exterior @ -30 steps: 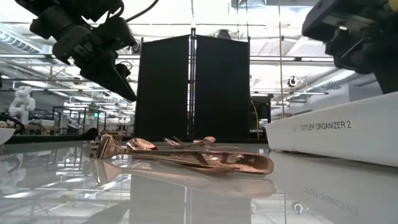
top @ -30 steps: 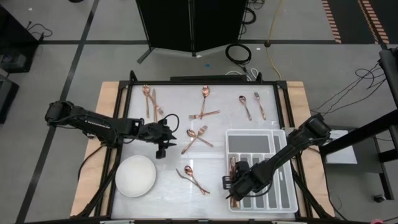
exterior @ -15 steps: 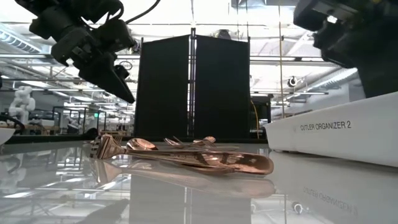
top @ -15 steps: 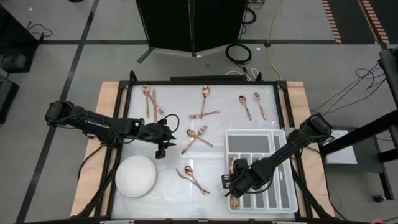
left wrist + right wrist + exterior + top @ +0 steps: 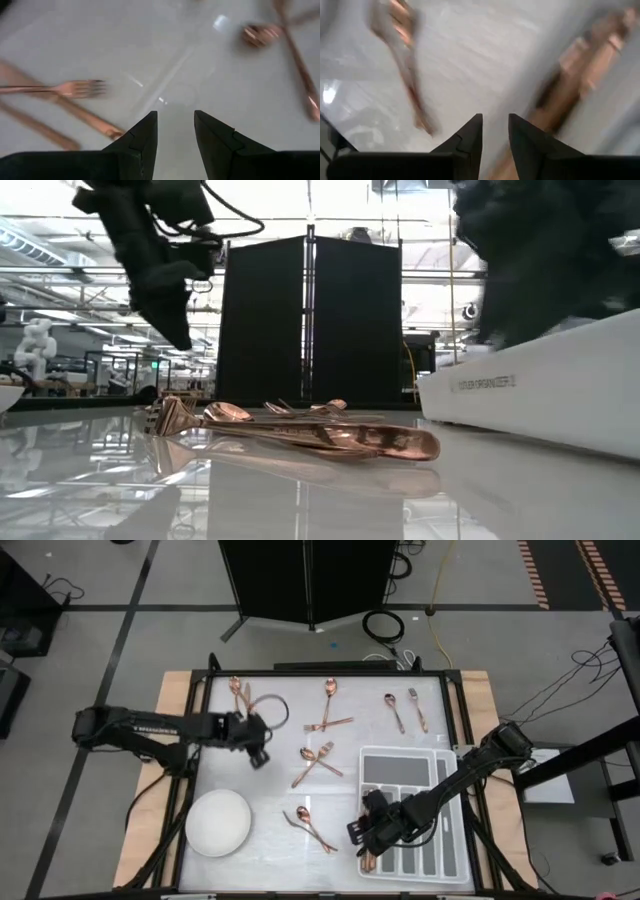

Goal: Sort silverware
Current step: Put the brown knife in the white silverware organizer

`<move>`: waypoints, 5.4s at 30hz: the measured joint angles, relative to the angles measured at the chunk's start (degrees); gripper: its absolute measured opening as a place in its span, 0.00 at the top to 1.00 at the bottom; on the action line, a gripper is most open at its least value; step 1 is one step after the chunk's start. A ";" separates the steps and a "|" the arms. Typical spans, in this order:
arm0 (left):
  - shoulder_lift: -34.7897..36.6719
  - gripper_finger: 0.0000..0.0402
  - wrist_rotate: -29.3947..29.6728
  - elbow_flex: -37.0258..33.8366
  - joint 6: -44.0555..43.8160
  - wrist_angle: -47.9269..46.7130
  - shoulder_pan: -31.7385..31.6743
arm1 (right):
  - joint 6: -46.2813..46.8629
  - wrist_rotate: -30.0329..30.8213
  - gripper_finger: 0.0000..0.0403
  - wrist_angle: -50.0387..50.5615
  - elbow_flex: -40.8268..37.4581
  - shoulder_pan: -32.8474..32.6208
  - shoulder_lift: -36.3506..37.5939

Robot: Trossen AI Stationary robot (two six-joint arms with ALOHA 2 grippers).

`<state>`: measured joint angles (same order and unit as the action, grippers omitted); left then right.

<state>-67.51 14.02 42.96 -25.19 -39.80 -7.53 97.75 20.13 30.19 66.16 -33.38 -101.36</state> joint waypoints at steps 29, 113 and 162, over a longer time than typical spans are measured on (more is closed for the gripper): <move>-17.92 0.68 -9.07 0.33 -7.48 2.54 -32.20 | -41.48 12.91 0.79 5.93 0.01 1.92 8.65; -22.82 0.91 -9.97 4.02 -5.88 0.28 -32.63 | -44.94 12.56 0.79 15.15 -0.03 5.29 12.13; -22.56 0.91 -24.81 1.86 -2.95 -20.73 -16.14 | -45.32 11.03 0.79 15.13 -0.03 5.15 12.11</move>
<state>-90.06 -10.79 44.82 -28.14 -60.53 -23.67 52.42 31.16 45.32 66.13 -28.23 -89.25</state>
